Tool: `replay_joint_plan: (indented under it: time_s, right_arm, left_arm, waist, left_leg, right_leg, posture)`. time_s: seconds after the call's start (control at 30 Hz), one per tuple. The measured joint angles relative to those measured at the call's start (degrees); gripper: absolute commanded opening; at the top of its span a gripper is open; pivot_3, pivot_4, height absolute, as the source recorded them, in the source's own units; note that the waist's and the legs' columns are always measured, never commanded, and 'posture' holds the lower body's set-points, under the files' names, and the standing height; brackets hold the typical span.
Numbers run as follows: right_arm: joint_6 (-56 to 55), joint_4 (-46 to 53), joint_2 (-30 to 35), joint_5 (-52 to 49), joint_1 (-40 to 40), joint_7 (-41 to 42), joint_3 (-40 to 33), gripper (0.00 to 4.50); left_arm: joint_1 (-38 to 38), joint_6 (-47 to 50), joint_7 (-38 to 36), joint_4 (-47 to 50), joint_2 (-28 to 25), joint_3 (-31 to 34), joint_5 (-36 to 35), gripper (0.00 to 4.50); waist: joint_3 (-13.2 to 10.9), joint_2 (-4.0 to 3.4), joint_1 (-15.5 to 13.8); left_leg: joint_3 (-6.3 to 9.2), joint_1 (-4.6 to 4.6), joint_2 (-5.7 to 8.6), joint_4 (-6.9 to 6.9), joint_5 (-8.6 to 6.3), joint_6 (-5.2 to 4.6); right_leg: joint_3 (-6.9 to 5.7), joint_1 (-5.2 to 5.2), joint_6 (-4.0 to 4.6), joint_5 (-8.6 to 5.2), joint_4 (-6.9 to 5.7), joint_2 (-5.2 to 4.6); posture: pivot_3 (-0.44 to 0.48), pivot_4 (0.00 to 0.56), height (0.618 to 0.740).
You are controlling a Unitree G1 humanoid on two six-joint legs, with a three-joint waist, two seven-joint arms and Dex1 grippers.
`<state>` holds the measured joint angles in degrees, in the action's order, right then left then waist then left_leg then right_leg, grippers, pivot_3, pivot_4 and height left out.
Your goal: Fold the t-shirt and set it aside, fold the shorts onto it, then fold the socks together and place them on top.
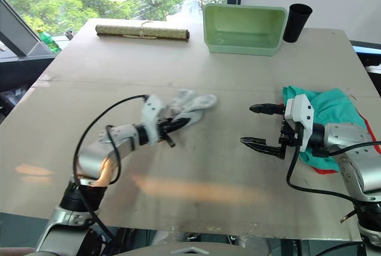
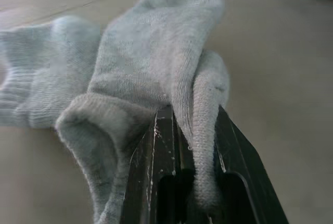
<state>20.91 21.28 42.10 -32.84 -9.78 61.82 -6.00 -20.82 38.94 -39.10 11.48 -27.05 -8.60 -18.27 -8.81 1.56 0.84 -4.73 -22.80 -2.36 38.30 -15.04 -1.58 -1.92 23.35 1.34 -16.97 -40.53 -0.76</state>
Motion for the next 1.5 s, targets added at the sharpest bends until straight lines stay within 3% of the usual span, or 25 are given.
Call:
replay_joint_plan:
  time_s: [0.17, 0.2, 0.27, 0.43, 0.47, 0.6, 0.73, 1.0, 1.1, 1.37, 1.47, 1.5]
  right_arm:
    - [-0.11, 0.81, 0.42, 0.86, 1.99, -1.49, -0.97, 4.5]
    - [-0.11, 1.24, 0.42, 0.88, 2.27, -1.84, -1.1, 4.5]
    - [-0.1, 2.05, 0.43, 0.9, 2.89, -2.46, -1.26, 4.5]
    - [0.06, 3.25, 0.43, 0.88, 4.15, -3.66, -1.27, 4.5]
    - [0.09, 3.41, 0.44, 0.87, 4.36, -3.78, -1.27, 4.5]
    - [0.16, 3.66, 0.42, 0.87, 4.35, -4.26, -1.18, 4.5]
    - [0.34, 4.54, -0.4, 0.87, 3.27, -5.18, 0.58, 4.5]
    - [1.67, 8.43, -3.91, 0.88, 2.64, -8.83, 4.97, 4.5]
    - [2.23, 9.43, -4.24, 0.89, 2.86, -10.05, 5.42, 4.5]
    - [2.59, 12.31, -4.23, 1.17, 5.88, -13.36, 5.12, 4.5]
    - [2.59, 12.86, -4.24, 1.55, 6.83, -14.17, 5.1, 4.5]
    - [2.58, 13.03, -4.26, 1.81, 6.94, -14.66, 5.11, 4.5]
  left_arm:
    - [-1.35, 2.74, 0.82, 0.23, 1.2, -4.37, 1.39, 0.01]
    - [-1.32, 3.41, 0.24, 0.37, 0.95, -4.82, 1.18, 0.99]
    - [-0.76, 4.13, -1.29, 1.7, 0.37, -5.27, 0.5, 1.76]
    - [0.23, 4.13, -8.05, 6.31, -2.04, -2.86, -5.77, 4.29]
    - [0.13, 4.35, -10.07, 7.08, -3.63, -1.57, -7.44, 4.4]
    - [-1.71, 3.92, -16.77, 5.92, -9.3, 1.19, -10.41, 4.4]
    - [-8.84, -1.76, -20.87, -4.56, -11.12, 1.86, -8.55, 4.4]
    - [-39.16, -28.16, -16.65, -59.32, 3.73, -1.45, 7.38, 4.4]
    - [-43.63, -35.98, -15.43, -73.25, 7.4, -2.92, 12.31, 4.4]
    - [-47.31, -43.58, -18.91, -84.54, 9.11, -3.4, 19.46, 4.4]
    - [-47.59, -44.66, -19.77, -84.85, 9.11, -3.4, 21.12, 3.71]
    - [-47.58, -44.99, -19.76, -85.07, 9.11, -3.41, 21.72, 3.21]
  waist:
    - [-0.01, 0.0, 0.08]
    - [-0.01, 0.0, 0.03]
    - [-0.01, 0.01, -0.04]
    - [-0.03, 0.02, -0.07]
    - [-0.03, 0.01, -0.03]
    - [-0.05, 0.01, -0.09]
    - [-0.06, 0.04, -0.48]
    - [-0.16, 0.22, -1.56]
    - [-0.16, 0.23, -1.44]
    - [-0.17, 0.23, -1.54]
    - [-0.17, 0.23, -1.45]
    - [-0.17, 0.23, -1.42]
  left_leg:
    - [0.28, 0.04, 0.02, 0.01, 0.0, 0.0]
    - [0.28, 0.04, 0.03, 0.01, 0.0, 0.0]
    - [0.28, 0.01, 0.03, 0.02, 0.0, 0.0]
    - [0.3, -0.01, 0.03, 0.02, 0.0, 0.01]
    - [0.3, 0.03, 0.03, 0.02, 0.01, 0.01]
    - [0.31, 0.03, 0.04, 0.03, 0.01, 0.02]
    - [0.34, -0.04, 0.12, 0.07, 0.01, 0.01]
    - [0.46, -0.53, 0.18, 0.18, 0.01, 0.01]
    - [0.47, -0.93, 0.16, 0.31, 0.02, 0.01]
    - [0.47, -0.95, 0.16, 0.34, 0.02, 0.02]
    - [0.52, -0.93, 0.16, 0.47, 0.02, 0.01]
    - [0.53, -0.93, 0.16, 0.51, 0.02, 0.01]
  right_leg:
    - [0.18, 0.0, 0.0, 0.0, -0.04, 0.19]
    - [0.18, 0.0, -0.01, 0.0, -0.03, 0.19]
    - [0.18, 0.0, -0.01, -0.01, -0.01, 0.18]
    - [0.18, 0.0, -0.01, -0.01, 0.01, 0.18]
    - [0.18, 0.0, 0.0, -0.01, -0.01, 0.19]
    - [0.17, 0.0, -0.01, -0.01, -0.01, 0.2]
    - [0.16, 0.0, -0.01, -0.01, 0.04, 0.18]
    - [-0.01, 0.05, -0.06, 0.03, 0.62, 0.22]
    - [-0.02, 0.38, -0.11, 0.02, 0.7, 0.18]
    - [-0.18, 0.4, -0.17, -0.02, 0.62, 0.1]
    - [-0.22, 0.36, -0.25, 0.03, 0.5, 0.09]
    - [-0.22, 0.36, -0.26, 0.04, 0.47, 0.1]
  posture:
    - [0.0, 0.15, 0.735]
    - [0.0, 0.15, 0.735]
    - [0.0, 0.15, 0.735]
    - [0.0, 0.15, 0.735]
    - [0.0, 0.15, 0.735]
    - [0.0, 0.15, 0.735]
    - [0.0, 0.15, 0.735]
    - [0.0, 0.15, 0.735]
    - [0.0, 0.15, 0.735]
    - [0.0, 0.15, 0.735]
    - [0.0, 0.15, 0.735]
    - [0.0, 0.15, 0.735]
